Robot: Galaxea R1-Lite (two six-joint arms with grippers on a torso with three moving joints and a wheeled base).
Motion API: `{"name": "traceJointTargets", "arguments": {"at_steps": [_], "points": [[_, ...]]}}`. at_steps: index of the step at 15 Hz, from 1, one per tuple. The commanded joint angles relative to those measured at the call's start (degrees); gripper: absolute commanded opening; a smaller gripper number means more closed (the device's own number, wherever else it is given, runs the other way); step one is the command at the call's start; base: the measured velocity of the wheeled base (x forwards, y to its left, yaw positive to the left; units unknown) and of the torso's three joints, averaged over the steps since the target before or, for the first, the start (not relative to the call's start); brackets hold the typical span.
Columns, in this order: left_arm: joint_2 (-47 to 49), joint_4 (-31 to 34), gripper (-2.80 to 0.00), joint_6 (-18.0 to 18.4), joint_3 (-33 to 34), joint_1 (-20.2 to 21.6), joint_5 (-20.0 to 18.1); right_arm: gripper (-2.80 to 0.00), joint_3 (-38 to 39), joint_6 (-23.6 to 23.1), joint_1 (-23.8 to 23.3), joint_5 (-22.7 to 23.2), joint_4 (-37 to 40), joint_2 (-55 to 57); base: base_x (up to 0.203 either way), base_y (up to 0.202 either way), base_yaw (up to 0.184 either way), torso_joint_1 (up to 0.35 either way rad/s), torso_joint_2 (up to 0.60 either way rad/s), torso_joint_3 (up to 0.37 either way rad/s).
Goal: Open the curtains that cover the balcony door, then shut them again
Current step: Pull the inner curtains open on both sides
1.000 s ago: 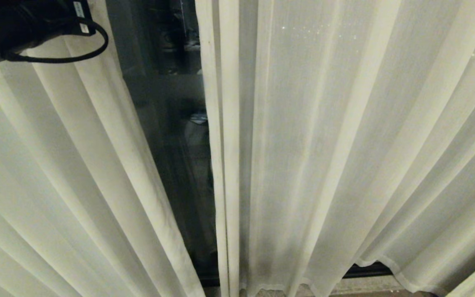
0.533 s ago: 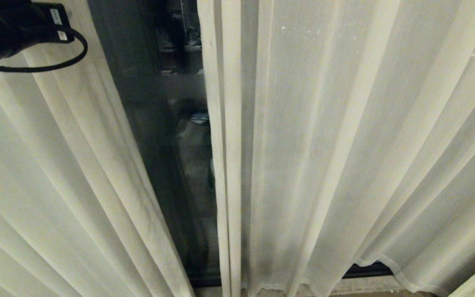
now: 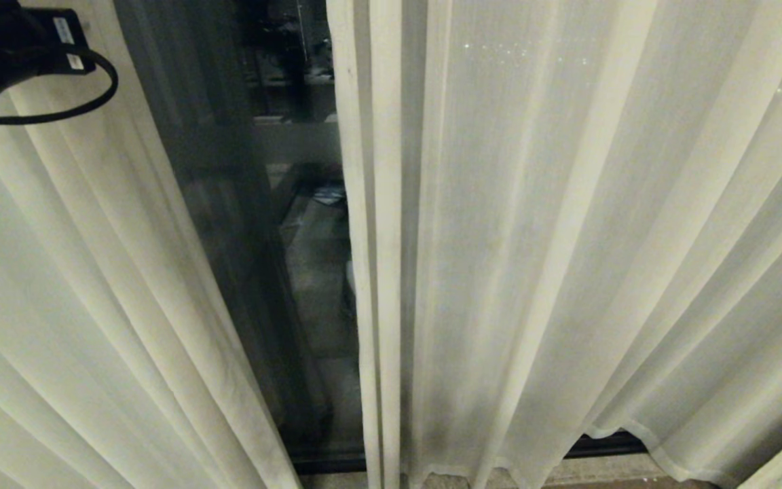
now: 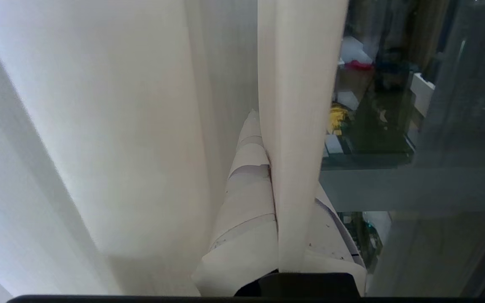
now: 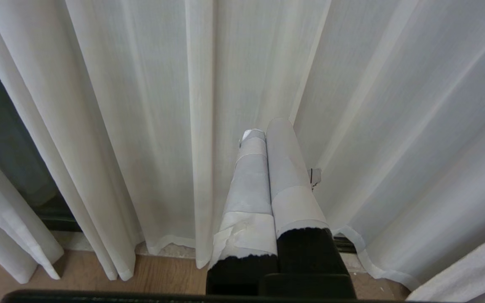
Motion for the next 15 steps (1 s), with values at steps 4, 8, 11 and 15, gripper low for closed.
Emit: {"name": "traceJointTargets", "arguments": {"at_steps": [4,8,11,15], "points": [[-0.01,0.10,-2.80,0.04,0.06,0.09,0.17,-2.80,0.01,-0.06,0.05,0.03,0.01,-0.02,0.000,0.000,0.000,0.000,0.00,0.000],[-0.18,0.10,-2.80,0.22,0.23,0.01,0.17,-2.80,0.01,-0.06,0.01,0.03,0.01,-0.02,-0.001,0.064,0.000,0.000,0.00,0.002],[-0.62,0.10,-2.80,0.22,0.86,-0.17,0.17,-2.80,0.01,-0.06,-0.02,0.03,0.01,-0.02,0.000,0.190,0.002,0.005,0.00,0.003],[-1.41,0.10,-2.80,0.13,1.73,-0.17,0.06,-2.80,0.01,-0.06,0.03,0.03,0.01,-0.02,0.000,0.186,0.000,0.004,0.00,0.003]]}}
